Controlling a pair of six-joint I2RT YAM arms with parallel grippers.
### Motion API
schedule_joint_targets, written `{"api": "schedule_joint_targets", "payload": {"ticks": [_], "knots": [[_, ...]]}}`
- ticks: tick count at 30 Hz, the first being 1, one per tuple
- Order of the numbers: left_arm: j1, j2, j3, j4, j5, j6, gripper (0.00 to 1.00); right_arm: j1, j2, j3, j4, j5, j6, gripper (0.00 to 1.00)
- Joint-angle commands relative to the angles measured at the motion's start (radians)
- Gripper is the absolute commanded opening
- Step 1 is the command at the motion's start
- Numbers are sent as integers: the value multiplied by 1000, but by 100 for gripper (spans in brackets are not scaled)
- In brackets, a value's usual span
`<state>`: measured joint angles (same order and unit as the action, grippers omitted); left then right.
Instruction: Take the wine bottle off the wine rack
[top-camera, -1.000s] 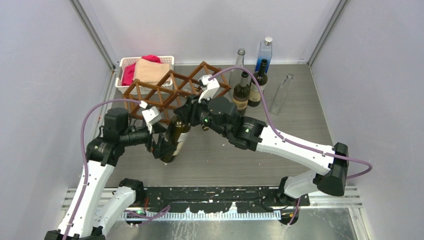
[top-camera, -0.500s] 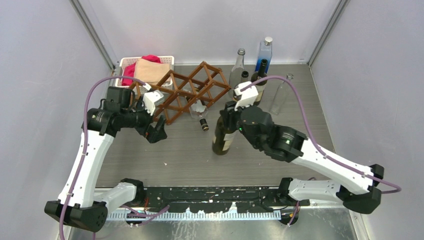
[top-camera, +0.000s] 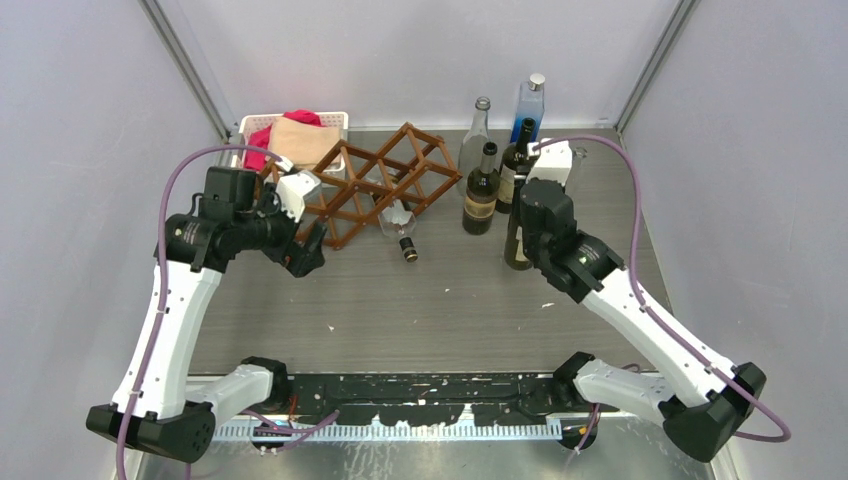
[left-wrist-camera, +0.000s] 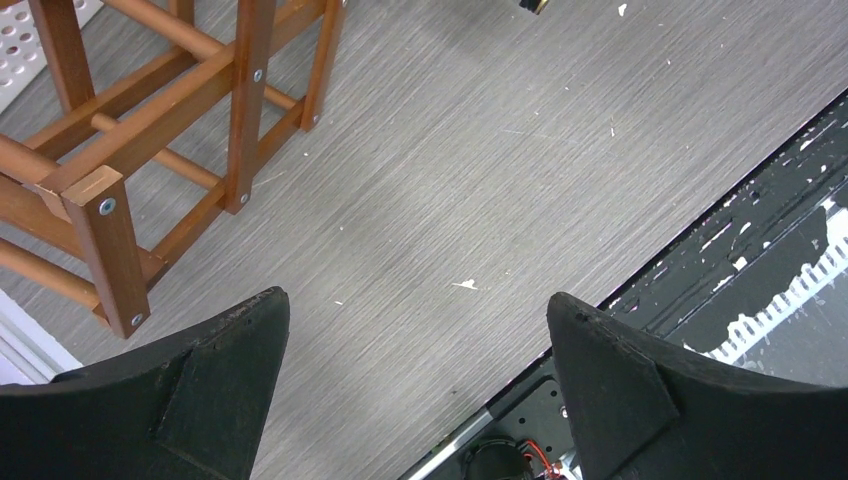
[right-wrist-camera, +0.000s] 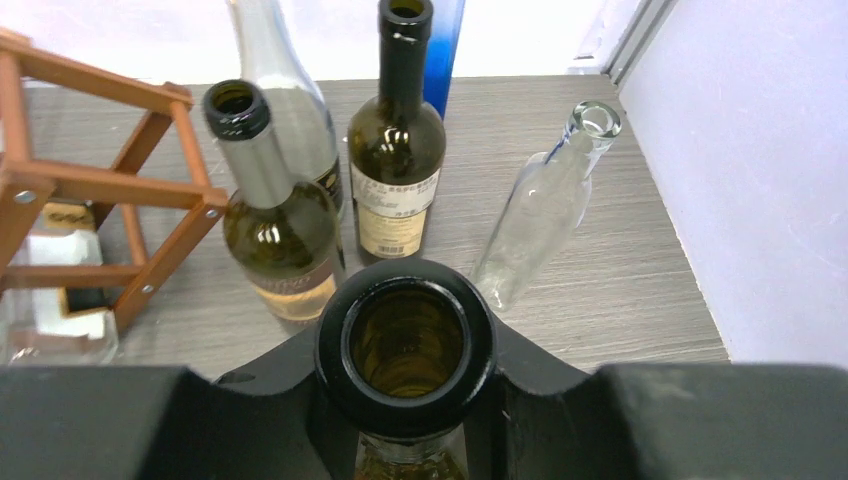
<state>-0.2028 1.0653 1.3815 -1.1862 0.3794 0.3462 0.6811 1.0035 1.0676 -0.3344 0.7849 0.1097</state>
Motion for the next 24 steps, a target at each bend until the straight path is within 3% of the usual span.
{"api": "schedule_joint_targets", "payload": {"ticks": [1,11,24], "knots": [[3,-33,2,51,-9,-16,100,-79,41,27,251,-43,-17,1],[3,-38,-12,44,-17,4,100,-250,154,-28,427,-179,37,1],[3,-37,-23,85,-21,12,100,-332,248,-81,591,-235,17,1]]}}
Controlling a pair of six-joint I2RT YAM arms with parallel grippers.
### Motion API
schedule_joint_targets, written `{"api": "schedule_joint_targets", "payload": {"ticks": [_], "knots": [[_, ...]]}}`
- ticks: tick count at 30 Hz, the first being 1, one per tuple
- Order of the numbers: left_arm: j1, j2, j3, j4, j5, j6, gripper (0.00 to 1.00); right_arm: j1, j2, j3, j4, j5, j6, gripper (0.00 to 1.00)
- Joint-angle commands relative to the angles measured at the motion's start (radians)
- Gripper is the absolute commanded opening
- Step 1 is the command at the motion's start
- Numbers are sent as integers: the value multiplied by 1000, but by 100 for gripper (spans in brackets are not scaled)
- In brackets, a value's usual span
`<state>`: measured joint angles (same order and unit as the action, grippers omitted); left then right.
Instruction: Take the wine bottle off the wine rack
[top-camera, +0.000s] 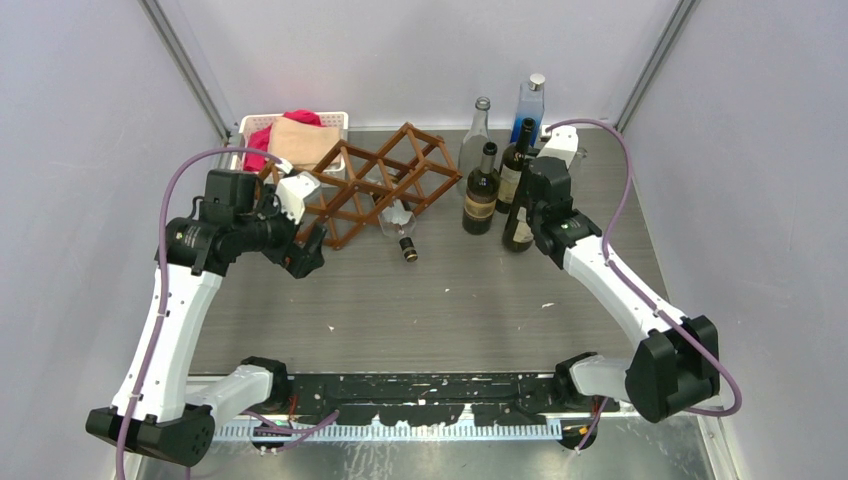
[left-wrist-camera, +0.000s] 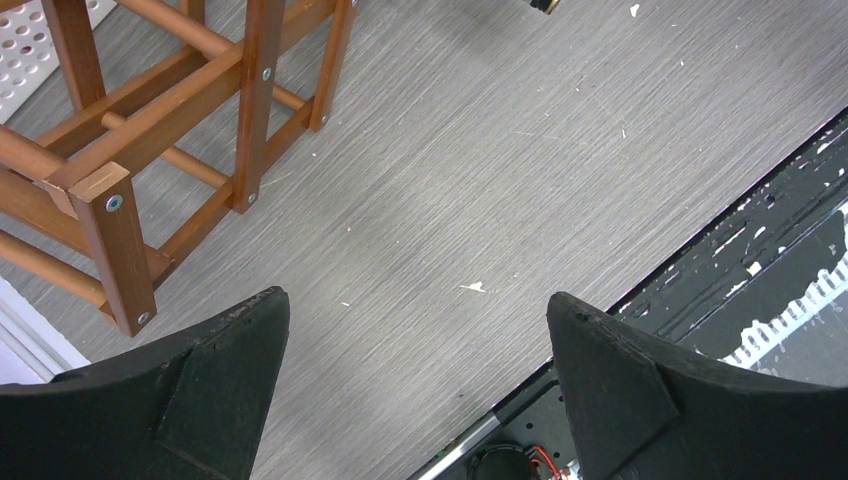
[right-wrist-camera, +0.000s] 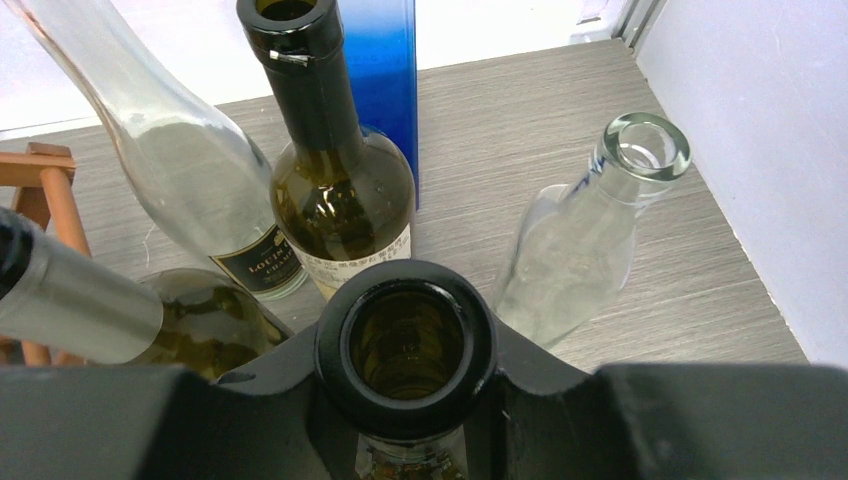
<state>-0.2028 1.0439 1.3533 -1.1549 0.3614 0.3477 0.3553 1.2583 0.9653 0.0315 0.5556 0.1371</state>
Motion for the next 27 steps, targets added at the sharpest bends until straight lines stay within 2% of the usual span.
{"api": "schedule_joint_targets", "payload": {"ticks": [1,9,10,12,15,17,20,22,27], "knots": [[3,-16,4,53,-3,10,100,-7,1,24,226,-6,-11,1],[3,-16,3,52,8,13,100,-9,25,4,246,-6,-33,2],[3,-15,4,51,8,13,100,-9,23,-3,245,-5,-35,7],[3,-10,8,47,7,13,100,-9,16,-17,245,-6,-42,25],[3,1,21,37,9,10,99,-10,-5,-30,233,-8,-40,45],[3,4,26,35,11,8,100,-10,-20,-33,222,-12,-38,67],[3,5,30,36,13,7,100,-9,-54,-23,193,-23,-36,90],[3,7,35,33,9,7,100,-8,-86,0,149,-21,-27,99],[3,44,80,11,2,-11,100,-6,-167,119,2,-17,39,100]]}}
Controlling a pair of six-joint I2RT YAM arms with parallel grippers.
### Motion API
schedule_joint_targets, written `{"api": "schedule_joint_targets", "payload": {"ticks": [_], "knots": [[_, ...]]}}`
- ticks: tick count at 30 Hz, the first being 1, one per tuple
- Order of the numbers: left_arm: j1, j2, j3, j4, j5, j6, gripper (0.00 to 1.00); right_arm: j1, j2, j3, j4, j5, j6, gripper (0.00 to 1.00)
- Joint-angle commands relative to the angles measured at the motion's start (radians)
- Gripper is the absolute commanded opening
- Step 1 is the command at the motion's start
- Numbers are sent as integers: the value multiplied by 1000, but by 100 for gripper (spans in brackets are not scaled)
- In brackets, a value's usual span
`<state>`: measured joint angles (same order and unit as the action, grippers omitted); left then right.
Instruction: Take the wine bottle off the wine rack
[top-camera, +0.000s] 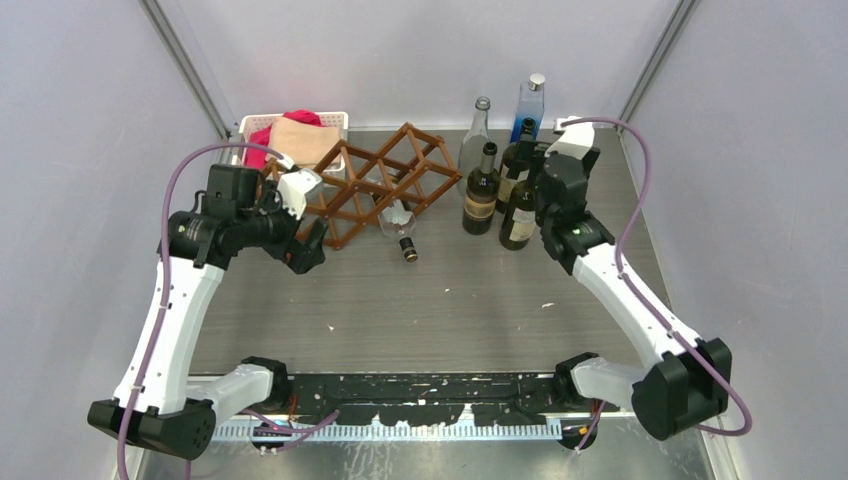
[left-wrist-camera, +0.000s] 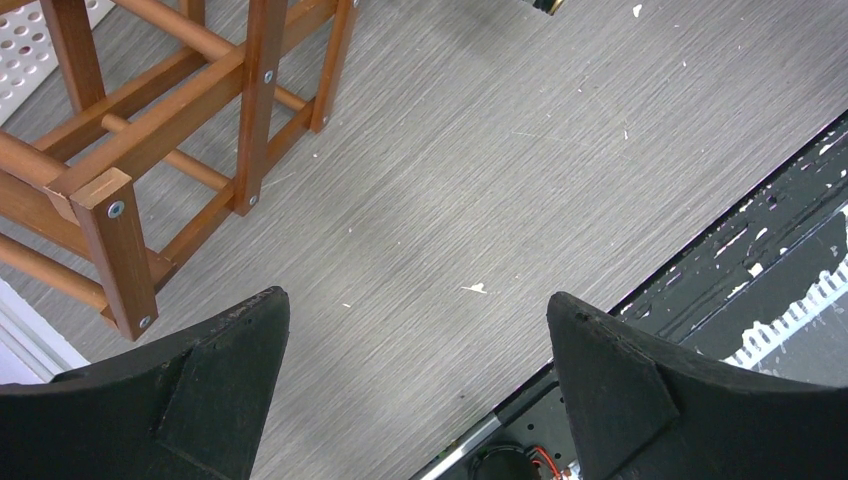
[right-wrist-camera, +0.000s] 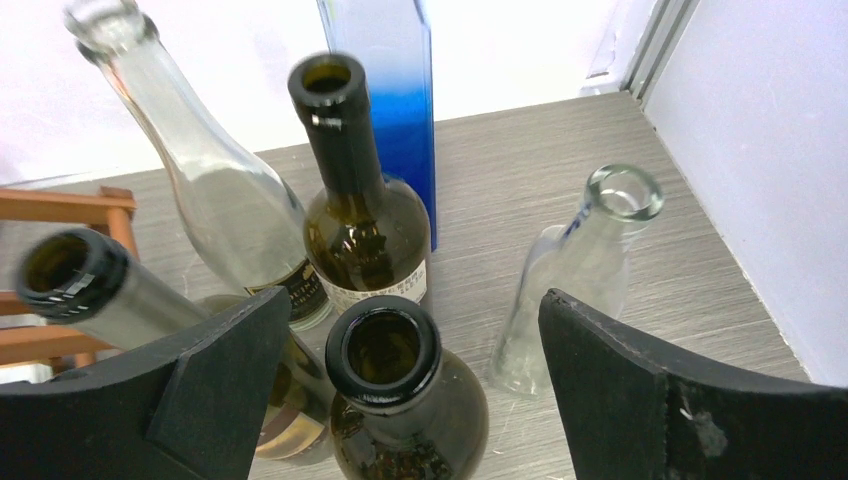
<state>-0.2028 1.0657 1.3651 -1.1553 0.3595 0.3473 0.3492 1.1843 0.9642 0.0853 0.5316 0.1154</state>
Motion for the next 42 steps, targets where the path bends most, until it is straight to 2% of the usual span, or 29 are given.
{"api": "schedule_joint_targets", "payload": {"ticks": [1,3,7,11,17,21,28,42], "knots": [[3,29,75,11,3,-16,100,4,-113,141,-72,-5,86,100],[3,39,83,18,3,-25,100,34,-140,188,-155,-31,132,100],[3,53,87,38,3,-35,100,201,-102,299,-310,-31,181,100],[3,66,96,38,-1,-40,100,303,6,366,-436,-233,305,97],[3,49,74,54,-3,-34,100,402,237,395,-515,-410,371,95],[3,42,75,48,-5,-24,100,418,375,391,-485,-487,403,93],[3,24,66,44,-4,-5,100,430,540,391,-404,-491,408,87],[3,4,37,52,24,22,100,439,684,323,-201,-388,394,72]]}}
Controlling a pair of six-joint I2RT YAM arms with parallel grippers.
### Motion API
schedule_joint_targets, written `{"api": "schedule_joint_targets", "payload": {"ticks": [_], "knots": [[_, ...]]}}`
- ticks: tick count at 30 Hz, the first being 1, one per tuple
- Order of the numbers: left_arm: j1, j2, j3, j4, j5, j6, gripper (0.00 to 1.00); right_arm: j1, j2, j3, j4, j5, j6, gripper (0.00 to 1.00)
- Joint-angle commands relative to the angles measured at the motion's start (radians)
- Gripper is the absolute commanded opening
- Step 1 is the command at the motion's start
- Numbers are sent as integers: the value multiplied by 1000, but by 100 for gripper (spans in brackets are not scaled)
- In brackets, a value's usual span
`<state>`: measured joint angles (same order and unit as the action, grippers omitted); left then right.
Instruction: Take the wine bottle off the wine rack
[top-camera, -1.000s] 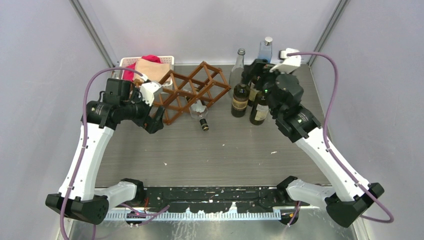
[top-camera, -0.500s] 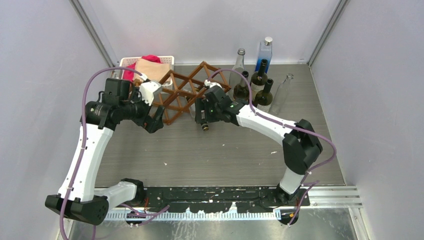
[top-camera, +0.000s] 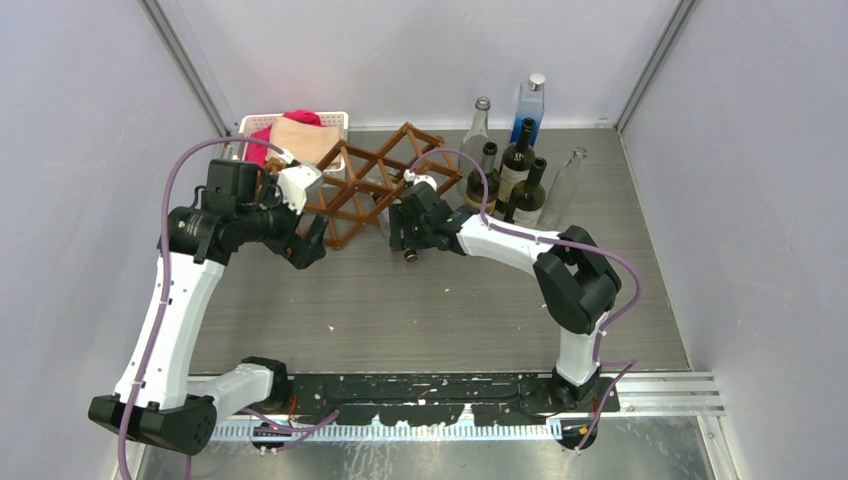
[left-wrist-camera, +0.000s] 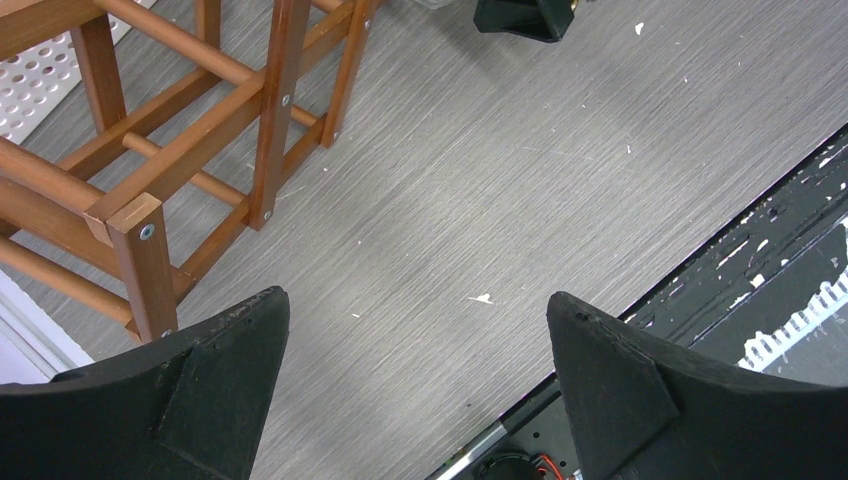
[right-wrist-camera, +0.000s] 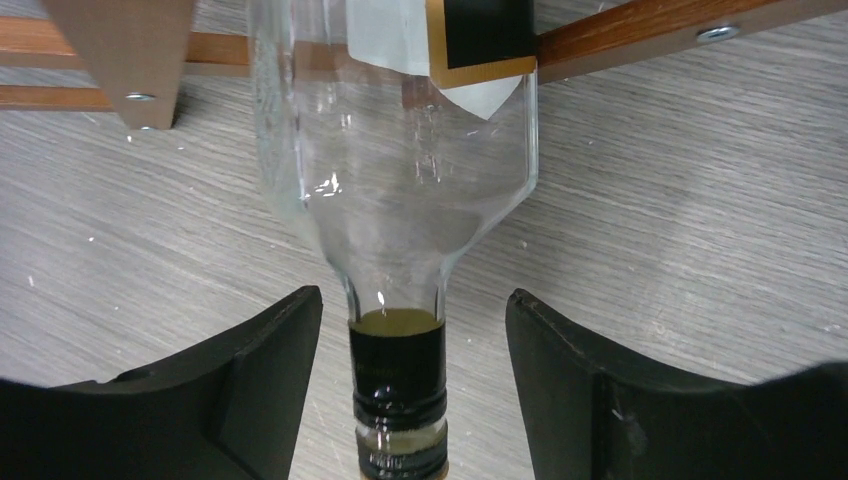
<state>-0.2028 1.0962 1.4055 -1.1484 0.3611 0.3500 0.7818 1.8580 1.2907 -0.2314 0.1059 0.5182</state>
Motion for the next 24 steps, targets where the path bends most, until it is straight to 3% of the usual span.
{"api": "schedule_joint_targets", "payload": {"ticks": [1,11,14,19,24], "knots": [[3,-27,-2,47,23,19,100,7,15,-5,129,36,-10,71],[3,-39,-14,47,27,24,100,6,24,-29,213,16,0,52],[3,-42,-14,46,31,24,100,7,16,-41,226,-5,7,41],[3,-56,-33,57,44,27,100,15,-35,-88,250,-13,23,12],[3,-92,-92,88,110,47,100,25,-107,-159,303,-48,44,1]]}}
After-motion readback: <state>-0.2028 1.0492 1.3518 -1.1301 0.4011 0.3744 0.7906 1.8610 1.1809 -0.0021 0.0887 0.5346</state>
